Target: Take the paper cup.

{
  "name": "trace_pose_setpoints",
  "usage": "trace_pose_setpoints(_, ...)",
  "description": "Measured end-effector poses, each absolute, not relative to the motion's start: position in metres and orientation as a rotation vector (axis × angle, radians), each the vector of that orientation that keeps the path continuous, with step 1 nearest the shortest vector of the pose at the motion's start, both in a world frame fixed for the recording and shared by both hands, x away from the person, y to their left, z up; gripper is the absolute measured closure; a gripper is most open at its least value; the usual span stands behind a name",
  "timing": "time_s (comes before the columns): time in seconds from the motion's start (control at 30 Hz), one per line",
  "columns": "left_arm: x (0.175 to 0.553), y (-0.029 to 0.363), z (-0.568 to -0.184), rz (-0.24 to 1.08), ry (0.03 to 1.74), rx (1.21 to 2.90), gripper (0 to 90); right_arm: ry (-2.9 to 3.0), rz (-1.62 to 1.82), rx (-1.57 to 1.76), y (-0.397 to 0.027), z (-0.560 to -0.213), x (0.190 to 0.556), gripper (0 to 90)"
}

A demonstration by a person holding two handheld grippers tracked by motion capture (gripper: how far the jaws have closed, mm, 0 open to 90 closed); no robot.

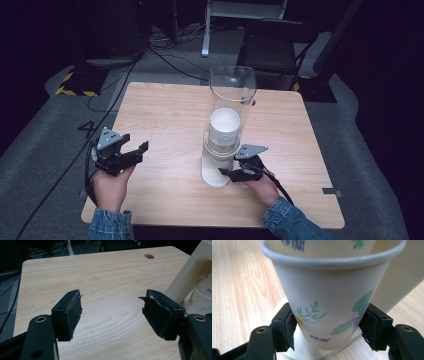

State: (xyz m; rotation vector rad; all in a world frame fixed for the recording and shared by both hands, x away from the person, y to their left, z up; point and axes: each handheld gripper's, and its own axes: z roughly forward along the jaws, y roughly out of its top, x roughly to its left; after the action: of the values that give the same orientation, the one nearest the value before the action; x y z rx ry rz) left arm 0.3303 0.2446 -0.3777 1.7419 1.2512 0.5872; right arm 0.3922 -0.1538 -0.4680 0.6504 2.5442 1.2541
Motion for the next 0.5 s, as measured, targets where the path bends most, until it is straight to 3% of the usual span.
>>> trace_pose_setpoints(0.5,0.349,0.231,-0.379,0.560,1.217,1.773,30.7,2.574,1.159,0.677,-0.167,-0.471,0.384,35.3)
